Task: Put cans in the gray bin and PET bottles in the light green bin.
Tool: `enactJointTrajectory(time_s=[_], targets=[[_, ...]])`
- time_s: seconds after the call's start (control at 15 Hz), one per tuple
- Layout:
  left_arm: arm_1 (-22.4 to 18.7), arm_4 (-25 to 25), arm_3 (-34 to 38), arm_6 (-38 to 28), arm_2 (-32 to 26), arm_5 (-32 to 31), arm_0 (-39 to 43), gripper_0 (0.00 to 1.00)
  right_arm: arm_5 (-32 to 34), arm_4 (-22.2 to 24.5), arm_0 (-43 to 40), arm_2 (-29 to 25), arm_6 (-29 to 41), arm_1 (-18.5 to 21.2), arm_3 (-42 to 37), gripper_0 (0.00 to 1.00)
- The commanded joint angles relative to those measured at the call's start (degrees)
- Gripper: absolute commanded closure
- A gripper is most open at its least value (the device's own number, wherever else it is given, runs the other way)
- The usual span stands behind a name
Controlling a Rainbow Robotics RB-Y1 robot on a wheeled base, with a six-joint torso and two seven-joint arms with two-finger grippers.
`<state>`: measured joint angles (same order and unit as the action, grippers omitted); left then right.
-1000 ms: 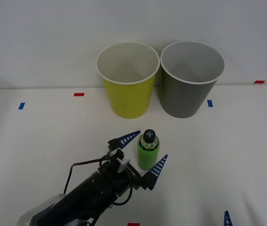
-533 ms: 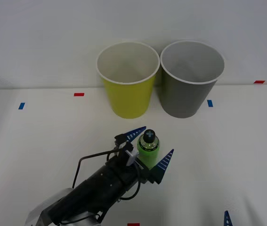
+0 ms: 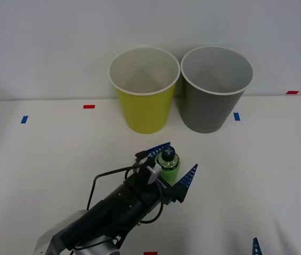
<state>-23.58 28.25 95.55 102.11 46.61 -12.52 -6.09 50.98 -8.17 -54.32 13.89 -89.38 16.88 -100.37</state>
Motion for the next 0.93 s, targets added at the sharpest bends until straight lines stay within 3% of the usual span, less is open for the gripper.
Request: enactJointTrajectory(time_s=[0.07, 0.47, 0.6, 0.73, 0.93], targets=[[-0.1, -0.2, 0.0, 0.0, 0.0, 0.0, 0.0, 0.99, 0.0, 0.0, 0.0, 0.0, 0.0, 0.0, 0.0, 0.0], [-0.6, -0.7, 0.5, 0.1, -0.6, 1.5, 0.1, 1.0, 0.0, 0.0, 0.0, 0.0, 0.0, 0.0, 0.0, 0.0], [-1.8, -0.7, 5.2, 0.1, -2.3, 8.9, 0.6, 1.0, 0.0, 0.0, 0.0, 0.0, 0.0, 0.0, 0.0, 0.0], [-3.1, -0.7, 13.8, 0.1, -6.4, 20.5, 3.0, 1.0, 0.0, 0.0, 0.0, 0.0, 0.0, 0.0, 0.0, 0.0], [-4.9, 0.6, 23.1, -0.3, -12.7, 31.2, 5.4, 1.0, 0.0, 0.0, 0.0, 0.0, 0.0, 0.0, 0.0, 0.0]])
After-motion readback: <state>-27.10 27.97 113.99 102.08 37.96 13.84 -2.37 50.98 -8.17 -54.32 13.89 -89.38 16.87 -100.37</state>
